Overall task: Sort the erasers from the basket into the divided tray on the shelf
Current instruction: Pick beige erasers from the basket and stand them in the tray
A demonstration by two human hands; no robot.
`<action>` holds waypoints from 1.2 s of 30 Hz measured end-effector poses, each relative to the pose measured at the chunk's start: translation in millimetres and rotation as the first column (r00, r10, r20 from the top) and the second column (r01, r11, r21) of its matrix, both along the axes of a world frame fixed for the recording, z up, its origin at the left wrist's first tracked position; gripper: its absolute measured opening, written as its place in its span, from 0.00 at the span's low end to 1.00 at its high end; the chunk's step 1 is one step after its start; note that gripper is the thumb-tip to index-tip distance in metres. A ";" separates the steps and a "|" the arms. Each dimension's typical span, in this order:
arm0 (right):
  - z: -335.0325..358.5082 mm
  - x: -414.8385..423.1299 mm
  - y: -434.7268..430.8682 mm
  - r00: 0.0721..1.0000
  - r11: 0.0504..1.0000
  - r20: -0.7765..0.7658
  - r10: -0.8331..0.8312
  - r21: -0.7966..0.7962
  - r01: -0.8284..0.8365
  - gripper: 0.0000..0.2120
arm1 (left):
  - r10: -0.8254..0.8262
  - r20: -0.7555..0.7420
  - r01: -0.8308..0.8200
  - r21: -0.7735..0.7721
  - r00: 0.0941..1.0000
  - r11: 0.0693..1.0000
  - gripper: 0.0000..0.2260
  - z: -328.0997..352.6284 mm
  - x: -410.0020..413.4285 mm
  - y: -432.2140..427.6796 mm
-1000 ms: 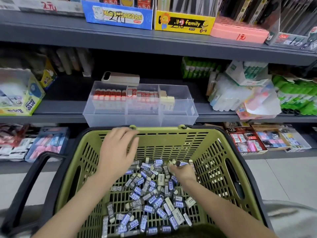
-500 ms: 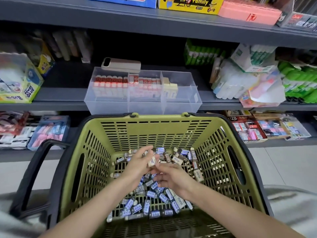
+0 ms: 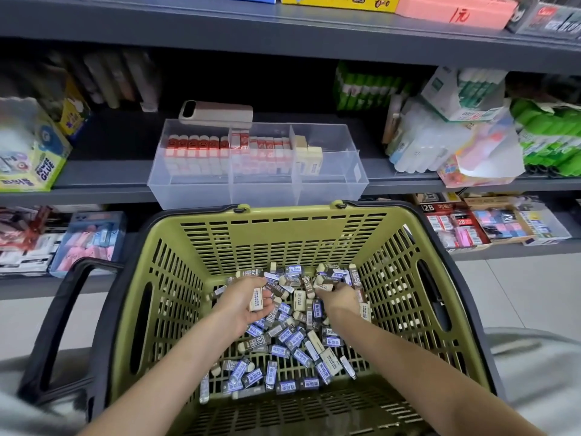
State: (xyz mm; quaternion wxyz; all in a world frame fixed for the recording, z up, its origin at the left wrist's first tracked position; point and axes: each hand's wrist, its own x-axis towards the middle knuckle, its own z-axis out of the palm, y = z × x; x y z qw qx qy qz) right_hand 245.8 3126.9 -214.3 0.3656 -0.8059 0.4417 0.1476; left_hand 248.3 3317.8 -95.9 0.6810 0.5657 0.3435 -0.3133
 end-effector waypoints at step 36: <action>30.4 24.1 21.7 0.254 0.146 -0.259 0.932 -0.373 -0.916 0.22 | 0.020 -0.047 -0.016 0.074 0.999 0.997 0.06 -25.9 -0.7 8.5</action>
